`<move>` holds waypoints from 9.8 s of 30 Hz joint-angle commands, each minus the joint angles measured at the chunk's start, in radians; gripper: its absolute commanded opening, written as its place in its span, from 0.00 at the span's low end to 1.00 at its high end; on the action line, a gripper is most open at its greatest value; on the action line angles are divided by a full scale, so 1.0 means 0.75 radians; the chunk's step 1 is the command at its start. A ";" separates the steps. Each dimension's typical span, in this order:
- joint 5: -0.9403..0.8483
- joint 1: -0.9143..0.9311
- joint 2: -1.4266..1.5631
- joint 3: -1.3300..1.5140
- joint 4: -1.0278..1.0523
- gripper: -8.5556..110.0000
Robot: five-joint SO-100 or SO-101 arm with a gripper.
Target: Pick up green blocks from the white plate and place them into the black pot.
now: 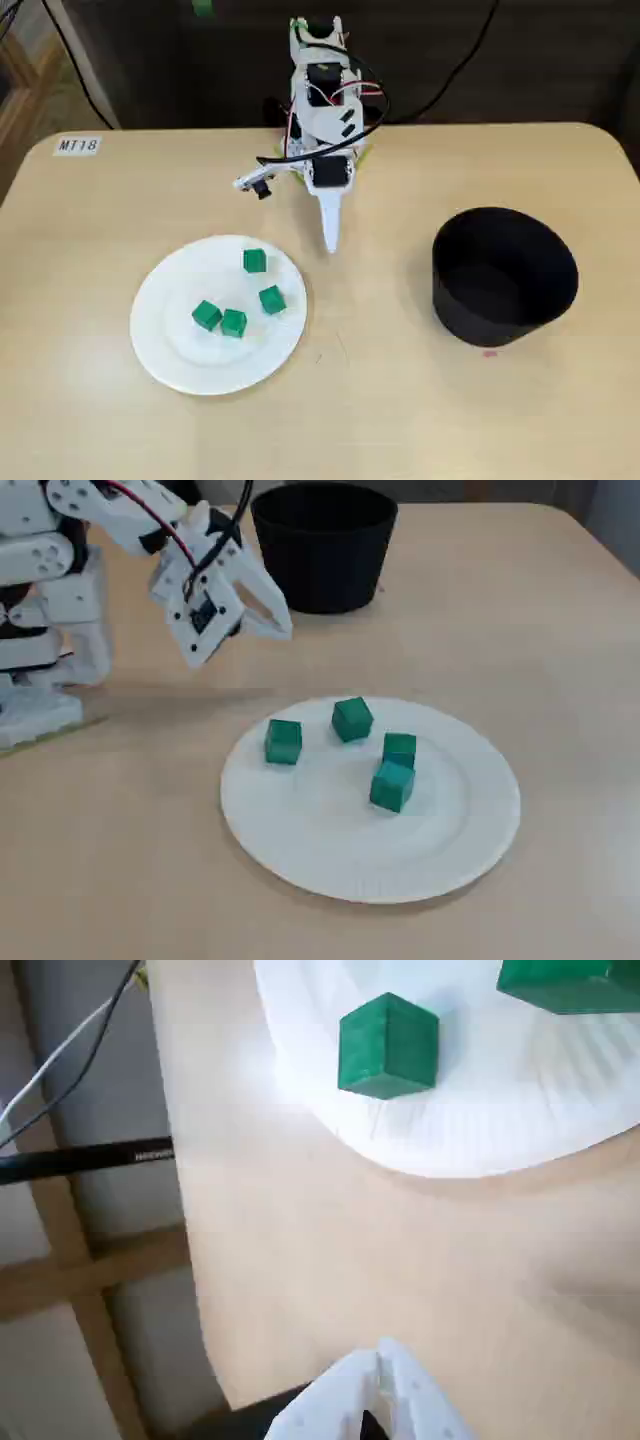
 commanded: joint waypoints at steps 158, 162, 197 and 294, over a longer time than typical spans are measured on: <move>-0.065 -0.215 -1.454 -1.552 0.337 0.05; -0.235 0.180 -1.466 -1.534 0.483 0.05; -0.319 0.515 -2.213 -1.890 0.356 0.26; -0.020 -0.683 -1.630 -1.462 0.025 0.12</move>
